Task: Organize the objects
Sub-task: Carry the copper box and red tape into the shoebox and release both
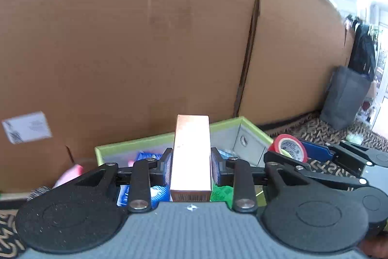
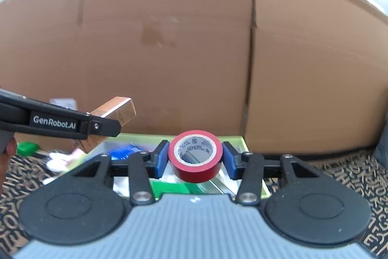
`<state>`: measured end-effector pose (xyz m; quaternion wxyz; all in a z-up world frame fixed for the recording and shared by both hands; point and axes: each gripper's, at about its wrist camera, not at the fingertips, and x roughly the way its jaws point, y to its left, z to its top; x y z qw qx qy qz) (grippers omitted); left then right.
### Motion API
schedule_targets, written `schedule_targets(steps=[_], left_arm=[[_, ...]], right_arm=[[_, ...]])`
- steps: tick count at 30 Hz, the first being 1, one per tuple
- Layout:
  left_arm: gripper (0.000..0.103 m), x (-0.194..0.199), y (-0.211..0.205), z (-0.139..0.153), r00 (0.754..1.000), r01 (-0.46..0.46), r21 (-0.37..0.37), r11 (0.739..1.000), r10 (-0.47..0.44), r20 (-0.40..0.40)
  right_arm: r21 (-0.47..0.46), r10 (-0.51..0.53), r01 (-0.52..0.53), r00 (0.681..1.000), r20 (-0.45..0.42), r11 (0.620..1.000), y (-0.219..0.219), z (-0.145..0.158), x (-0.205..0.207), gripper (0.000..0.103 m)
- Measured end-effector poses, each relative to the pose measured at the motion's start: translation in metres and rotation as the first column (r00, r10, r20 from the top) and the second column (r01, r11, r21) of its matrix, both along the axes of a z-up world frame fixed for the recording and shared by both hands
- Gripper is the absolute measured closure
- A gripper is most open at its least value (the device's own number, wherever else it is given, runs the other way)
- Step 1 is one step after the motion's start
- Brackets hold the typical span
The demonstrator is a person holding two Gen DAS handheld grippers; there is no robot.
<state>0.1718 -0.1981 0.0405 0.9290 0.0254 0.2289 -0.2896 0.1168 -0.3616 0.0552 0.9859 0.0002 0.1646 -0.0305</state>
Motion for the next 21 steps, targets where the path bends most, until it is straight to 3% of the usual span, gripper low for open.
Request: schedule_targets(steps=[4,5,6,7,8,11,13,21], left_arm=[[0.07,0.015,-0.012,-0.013,1.0,-0.007,0.009,1.0,0.007,-0.025],[0.063,0.017,-0.013,-0.015,1.0,-0.003,0.004,1.0,0.004,-0.022],[0.049,0.019,-0.013,-0.017,1.0,0.003,0.002,1.0,-0.003,-0.021],[0.02,0.02,-0.012,-0.017,1.0,-0.007,0.006,1.0,0.007,-0.024],[0.013,0.016,-0.008,-0.018,0.999,-0.045,0.006,0.999,0.045,0.001],[0.012,0.007,0.0,-0.019,0.996,-0.062,0.018,0.998,0.061,0.067],[0.012,0.003,0.005,-0.023,0.996,-0.06,0.016,0.998,0.058,0.07],[0.012,-0.006,0.027,-0.027,0.998,-0.045,0.023,0.999,0.044,0.054]], right_arm=[[0.022,0.011,-0.01,0.999,-0.047,1.0,-0.004,-0.017,0.023,0.057],[0.017,0.017,-0.016,0.998,-0.06,1.0,-0.003,-0.02,0.03,0.057],[0.006,0.023,-0.022,0.997,-0.077,1.0,-0.002,-0.024,0.035,0.057],[-0.007,0.019,-0.02,0.996,-0.093,1.0,-0.001,-0.029,0.039,0.055],[-0.017,0.0,-0.002,0.996,-0.094,1.0,0.0,-0.032,0.039,0.044],[-0.041,-0.049,0.048,0.998,-0.04,0.998,0.0,-0.039,0.028,0.016],[-0.032,-0.066,0.066,0.998,-0.011,0.997,0.001,-0.043,0.017,0.005],[0.034,-0.066,0.066,0.998,-0.005,0.997,0.003,-0.046,-0.006,0.0]])
